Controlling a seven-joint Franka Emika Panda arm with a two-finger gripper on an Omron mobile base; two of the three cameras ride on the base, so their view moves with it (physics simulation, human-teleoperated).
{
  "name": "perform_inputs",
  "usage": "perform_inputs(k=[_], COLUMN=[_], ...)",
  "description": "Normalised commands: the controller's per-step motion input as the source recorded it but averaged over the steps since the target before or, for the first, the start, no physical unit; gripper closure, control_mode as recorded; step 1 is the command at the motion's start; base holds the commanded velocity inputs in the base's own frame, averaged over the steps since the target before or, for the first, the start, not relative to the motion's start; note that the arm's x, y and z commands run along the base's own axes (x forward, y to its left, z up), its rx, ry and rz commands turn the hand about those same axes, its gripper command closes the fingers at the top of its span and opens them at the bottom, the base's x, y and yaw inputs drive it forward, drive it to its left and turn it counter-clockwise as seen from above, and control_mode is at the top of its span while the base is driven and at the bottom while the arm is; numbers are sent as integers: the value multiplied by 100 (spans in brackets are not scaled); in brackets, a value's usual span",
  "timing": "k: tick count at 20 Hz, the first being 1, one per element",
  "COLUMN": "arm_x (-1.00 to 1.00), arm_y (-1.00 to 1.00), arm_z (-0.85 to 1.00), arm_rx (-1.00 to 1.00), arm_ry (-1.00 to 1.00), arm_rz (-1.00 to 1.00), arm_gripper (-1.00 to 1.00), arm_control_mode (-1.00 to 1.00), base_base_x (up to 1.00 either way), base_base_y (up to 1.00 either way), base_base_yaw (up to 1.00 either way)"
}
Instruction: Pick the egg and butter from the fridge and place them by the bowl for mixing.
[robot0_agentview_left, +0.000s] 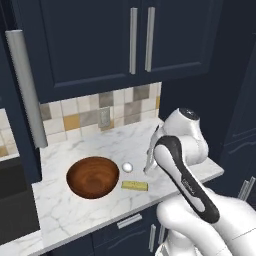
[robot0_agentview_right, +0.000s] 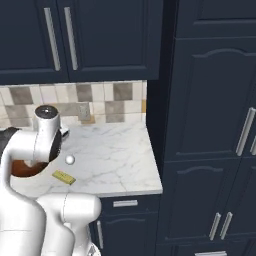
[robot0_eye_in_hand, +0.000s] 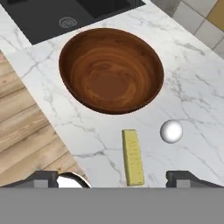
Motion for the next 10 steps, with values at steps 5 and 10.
perform_inputs(k=[5, 10], arm_x=[-100, -20], arm_y=[-15, -11], arm_z=[76, 3], arm_rx=[8, 3], arm_ry=[-37, -3], arm_rz=[-13, -4], arm_gripper=[-100, -100], arm_control_mode=[-100, -100], base_base_x=[0, 0], base_base_y=[0, 0], base_base_yaw=[0, 0])
